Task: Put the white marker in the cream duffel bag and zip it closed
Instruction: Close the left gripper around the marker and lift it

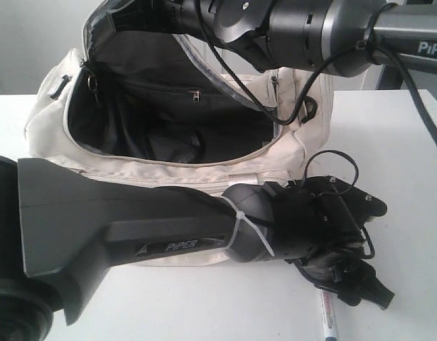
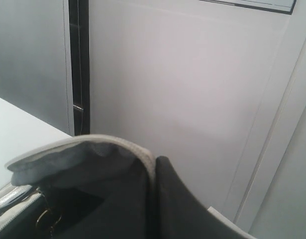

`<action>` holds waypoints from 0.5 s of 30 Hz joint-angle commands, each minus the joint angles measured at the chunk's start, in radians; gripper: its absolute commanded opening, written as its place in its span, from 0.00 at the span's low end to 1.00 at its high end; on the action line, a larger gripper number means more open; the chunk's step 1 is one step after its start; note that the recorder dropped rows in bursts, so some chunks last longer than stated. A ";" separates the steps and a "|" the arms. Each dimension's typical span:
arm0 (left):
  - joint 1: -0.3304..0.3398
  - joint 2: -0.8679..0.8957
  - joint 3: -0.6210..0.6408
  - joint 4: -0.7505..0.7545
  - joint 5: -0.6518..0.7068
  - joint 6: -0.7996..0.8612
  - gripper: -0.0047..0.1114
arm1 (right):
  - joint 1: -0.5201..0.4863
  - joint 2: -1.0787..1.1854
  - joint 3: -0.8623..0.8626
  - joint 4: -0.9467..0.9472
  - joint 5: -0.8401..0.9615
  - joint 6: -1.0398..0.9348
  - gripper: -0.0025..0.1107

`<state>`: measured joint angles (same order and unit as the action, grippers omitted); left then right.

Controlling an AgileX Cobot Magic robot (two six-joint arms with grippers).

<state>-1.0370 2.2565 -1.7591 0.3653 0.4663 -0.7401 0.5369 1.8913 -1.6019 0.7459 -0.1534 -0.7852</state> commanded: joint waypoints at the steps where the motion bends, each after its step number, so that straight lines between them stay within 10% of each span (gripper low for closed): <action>1: -0.005 0.017 0.000 0.010 0.017 -0.009 0.66 | -0.009 -0.016 -0.003 0.001 -0.028 0.007 0.02; 10: -0.005 0.023 0.000 -0.024 0.027 -0.008 0.62 | -0.009 -0.016 -0.003 0.001 -0.028 0.007 0.02; 15: -0.014 0.023 0.000 -0.056 0.056 -0.008 0.23 | -0.009 -0.016 -0.003 0.001 -0.028 0.007 0.02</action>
<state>-1.0419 2.2642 -1.7650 0.3478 0.4578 -0.7467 0.5369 1.8913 -1.6019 0.7459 -0.1534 -0.7852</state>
